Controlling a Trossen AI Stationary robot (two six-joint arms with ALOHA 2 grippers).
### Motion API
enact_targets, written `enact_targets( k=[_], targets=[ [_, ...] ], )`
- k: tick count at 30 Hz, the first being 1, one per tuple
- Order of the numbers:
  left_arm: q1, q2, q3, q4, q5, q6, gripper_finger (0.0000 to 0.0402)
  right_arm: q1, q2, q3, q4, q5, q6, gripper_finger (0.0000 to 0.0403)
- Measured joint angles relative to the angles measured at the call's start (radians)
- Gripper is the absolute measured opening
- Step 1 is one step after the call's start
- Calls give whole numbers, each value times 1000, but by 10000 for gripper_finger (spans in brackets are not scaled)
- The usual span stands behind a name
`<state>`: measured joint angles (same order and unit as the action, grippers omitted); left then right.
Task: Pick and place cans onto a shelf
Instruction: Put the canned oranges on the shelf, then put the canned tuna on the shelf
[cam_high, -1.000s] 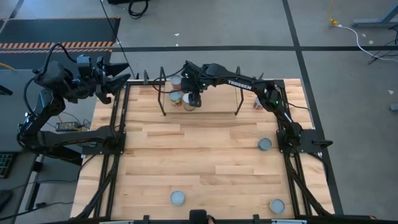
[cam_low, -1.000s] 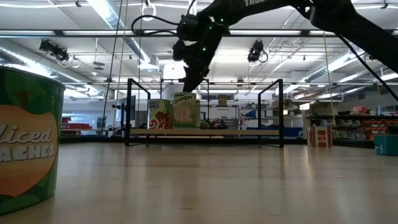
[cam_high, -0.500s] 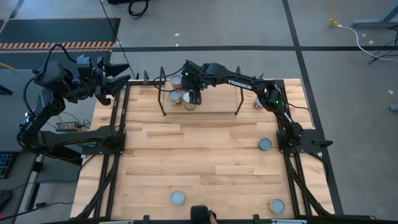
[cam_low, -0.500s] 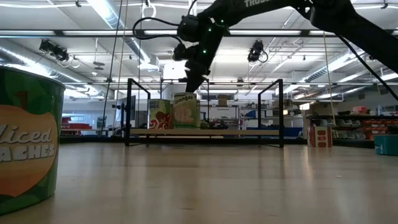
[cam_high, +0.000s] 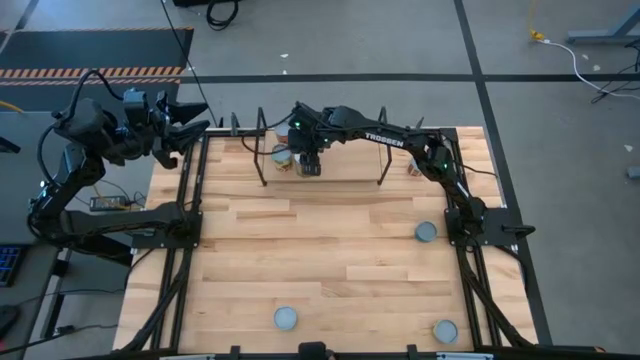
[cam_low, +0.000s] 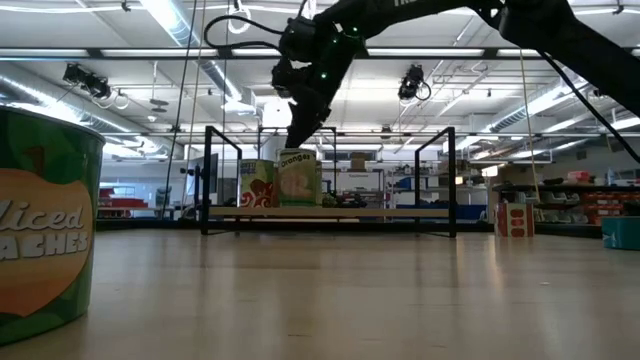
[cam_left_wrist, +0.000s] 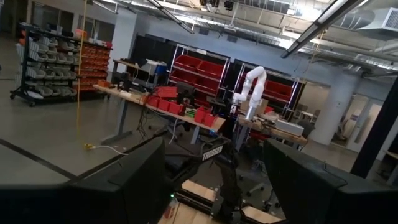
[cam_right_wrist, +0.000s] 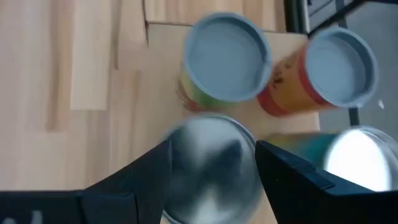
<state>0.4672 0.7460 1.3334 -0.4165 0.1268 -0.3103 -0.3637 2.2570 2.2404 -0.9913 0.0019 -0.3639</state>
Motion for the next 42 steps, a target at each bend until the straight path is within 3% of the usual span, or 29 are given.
enact_targets(
  k=[8, 19, 33, 42],
  targets=[
    [0, 0, 0, 0, 0, 0, 274, -3, 0, -14, 15, 92, -19, 238],
    [0, 0, 0, 0, 0, 7, 274, 11, 0, -14, 15, 31, -1, 238],
    [0, 0, 0, -1, 0, 6, 274, 11, -4, -13, 8, 58, 5, 238],
    [0, -2, 0, -1, 3, 8, 274, 14, -27, 115, -61, 88, 14, 238]
  ],
)
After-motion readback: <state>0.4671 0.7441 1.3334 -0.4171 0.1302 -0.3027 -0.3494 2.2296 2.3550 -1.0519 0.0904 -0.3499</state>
